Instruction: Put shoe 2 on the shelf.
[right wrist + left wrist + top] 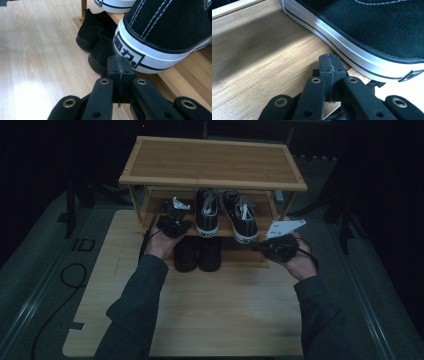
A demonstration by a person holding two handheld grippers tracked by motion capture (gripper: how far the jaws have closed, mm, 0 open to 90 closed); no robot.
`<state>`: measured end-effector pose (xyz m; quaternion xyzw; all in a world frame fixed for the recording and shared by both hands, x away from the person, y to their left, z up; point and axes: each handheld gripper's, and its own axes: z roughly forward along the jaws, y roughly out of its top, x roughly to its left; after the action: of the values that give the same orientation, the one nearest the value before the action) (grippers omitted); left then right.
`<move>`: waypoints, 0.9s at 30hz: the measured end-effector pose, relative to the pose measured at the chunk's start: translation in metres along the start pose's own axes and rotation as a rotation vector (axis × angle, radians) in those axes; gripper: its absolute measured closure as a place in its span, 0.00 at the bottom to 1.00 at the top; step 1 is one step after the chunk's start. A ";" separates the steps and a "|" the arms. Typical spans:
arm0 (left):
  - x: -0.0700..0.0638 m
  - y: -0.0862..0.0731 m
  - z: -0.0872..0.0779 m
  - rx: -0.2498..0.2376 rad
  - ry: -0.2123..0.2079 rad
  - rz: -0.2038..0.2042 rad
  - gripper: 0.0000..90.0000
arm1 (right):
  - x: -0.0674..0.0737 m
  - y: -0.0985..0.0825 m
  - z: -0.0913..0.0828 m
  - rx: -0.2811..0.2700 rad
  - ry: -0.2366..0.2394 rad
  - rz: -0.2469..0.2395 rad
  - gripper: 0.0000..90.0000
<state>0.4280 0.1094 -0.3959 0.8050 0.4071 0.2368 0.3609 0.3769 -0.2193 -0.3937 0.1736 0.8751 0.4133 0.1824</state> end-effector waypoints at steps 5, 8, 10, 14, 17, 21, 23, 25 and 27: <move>0.000 0.000 0.000 -0.001 0.000 -0.002 1.00 | 0.001 0.000 0.002 0.003 0.000 -0.003 1.00; 0.000 0.000 0.000 -0.002 0.000 -0.002 1.00 | 0.002 0.000 0.007 0.009 0.007 -0.008 1.00; 0.000 0.000 0.000 0.000 0.000 0.000 1.00 | 0.004 0.001 0.010 0.009 0.015 -0.012 1.00; 0.000 0.000 0.000 0.000 0.000 0.000 1.00 | 0.006 0.003 0.013 0.007 0.020 -0.011 1.00; 0.000 0.000 0.000 0.000 0.001 0.000 1.00 | 0.007 0.004 0.015 0.015 0.019 -0.018 1.00; -0.001 0.000 0.000 0.000 0.001 -0.001 1.00 | 0.009 0.005 0.021 0.025 0.000 -0.020 1.00; 0.000 0.000 0.000 0.001 0.000 0.001 1.00 | 0.007 0.005 0.022 0.022 0.001 -0.014 1.00; 0.000 0.000 0.000 -0.001 -0.001 0.001 1.00 | 0.008 0.005 0.022 0.025 -0.002 -0.015 1.00; 0.000 0.000 0.000 0.000 -0.001 0.000 1.00 | 0.008 0.006 0.022 0.025 -0.004 -0.015 1.00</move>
<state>0.4276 0.1095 -0.3961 0.8050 0.4070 0.2366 0.3611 0.3810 -0.1972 -0.4033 0.1700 0.8811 0.4005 0.1854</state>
